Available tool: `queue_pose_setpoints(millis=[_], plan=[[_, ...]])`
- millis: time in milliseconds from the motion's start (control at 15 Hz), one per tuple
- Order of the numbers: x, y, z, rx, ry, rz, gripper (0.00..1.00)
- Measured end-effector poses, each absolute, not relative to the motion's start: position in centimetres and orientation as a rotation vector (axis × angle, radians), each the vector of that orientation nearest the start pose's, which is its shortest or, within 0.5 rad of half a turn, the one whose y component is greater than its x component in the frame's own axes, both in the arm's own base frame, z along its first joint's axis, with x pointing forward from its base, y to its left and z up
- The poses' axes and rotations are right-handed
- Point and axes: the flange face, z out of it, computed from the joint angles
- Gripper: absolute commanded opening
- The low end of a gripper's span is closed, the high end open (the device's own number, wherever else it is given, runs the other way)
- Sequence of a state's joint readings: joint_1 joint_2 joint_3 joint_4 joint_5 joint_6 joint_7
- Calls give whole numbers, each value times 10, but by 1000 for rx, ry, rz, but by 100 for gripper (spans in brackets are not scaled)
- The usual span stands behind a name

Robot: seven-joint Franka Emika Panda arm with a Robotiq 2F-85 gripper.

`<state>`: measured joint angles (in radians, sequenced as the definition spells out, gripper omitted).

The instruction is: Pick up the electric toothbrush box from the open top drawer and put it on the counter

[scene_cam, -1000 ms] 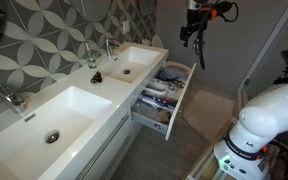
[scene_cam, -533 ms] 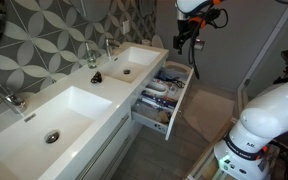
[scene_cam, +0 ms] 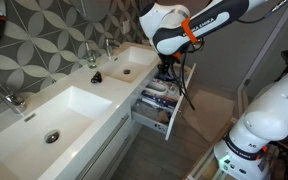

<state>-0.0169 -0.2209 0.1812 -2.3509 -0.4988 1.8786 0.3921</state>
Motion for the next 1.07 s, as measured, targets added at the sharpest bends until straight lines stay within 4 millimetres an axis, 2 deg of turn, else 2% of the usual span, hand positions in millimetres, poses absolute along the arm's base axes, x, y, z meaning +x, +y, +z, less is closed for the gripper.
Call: queue_pose_setpoints(millis=[200,400,933,1067], plan=[[445,53,373,2539,52,-99,100],[443,55,346,2525,89,-77,100],[446,54,344,2520,105,-57,100],[451,52,336,2496,162,-23,100]])
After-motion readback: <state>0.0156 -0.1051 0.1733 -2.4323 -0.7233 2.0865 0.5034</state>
